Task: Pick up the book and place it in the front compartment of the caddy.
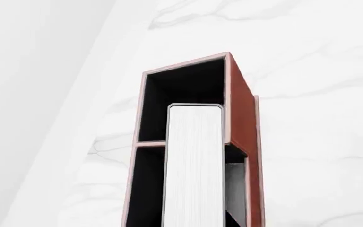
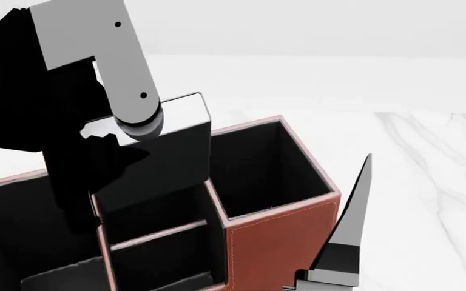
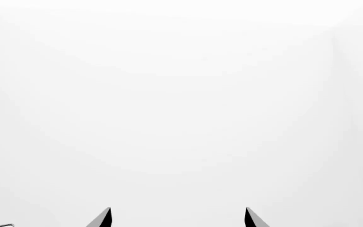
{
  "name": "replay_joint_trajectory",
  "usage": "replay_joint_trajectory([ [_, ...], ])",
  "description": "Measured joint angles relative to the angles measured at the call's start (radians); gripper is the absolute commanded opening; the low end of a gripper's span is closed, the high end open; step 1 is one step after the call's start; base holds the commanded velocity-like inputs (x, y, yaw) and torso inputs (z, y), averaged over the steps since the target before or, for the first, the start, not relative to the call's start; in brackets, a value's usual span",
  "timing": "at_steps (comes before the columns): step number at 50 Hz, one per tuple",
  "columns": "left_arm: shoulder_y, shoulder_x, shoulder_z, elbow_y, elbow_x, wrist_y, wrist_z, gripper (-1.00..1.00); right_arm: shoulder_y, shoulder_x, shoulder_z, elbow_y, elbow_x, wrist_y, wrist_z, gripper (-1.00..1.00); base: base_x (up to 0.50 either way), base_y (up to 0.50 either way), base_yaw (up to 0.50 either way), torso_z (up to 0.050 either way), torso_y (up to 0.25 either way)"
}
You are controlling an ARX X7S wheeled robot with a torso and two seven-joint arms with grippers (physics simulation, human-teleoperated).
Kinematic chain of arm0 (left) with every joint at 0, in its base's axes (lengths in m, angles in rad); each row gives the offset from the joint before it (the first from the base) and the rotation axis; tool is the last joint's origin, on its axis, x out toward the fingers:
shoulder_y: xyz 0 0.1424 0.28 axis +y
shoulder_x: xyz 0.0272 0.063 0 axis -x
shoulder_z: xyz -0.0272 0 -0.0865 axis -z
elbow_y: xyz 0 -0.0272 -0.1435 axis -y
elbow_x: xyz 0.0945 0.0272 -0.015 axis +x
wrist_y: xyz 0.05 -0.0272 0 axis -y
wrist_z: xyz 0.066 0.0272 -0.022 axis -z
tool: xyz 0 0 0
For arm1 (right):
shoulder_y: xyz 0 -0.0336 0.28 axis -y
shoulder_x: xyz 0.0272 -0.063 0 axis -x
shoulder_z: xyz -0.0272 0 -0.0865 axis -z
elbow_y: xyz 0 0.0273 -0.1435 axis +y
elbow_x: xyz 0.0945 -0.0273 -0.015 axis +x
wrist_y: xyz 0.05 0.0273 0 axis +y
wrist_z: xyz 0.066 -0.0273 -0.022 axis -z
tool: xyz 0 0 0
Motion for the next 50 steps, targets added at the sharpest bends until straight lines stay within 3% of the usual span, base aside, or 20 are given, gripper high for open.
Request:
replay_joint_trajectory([
  [50, 0.22, -0.012, 0.136, -0.053, 0.232, 0.198, 0.015, -1.0, -0.002, 0.006, -0.016, 0.027, -0.005, -0.027, 0.003, 1.0, 0.0, 0.0, 0.0, 0.0, 0.001],
])
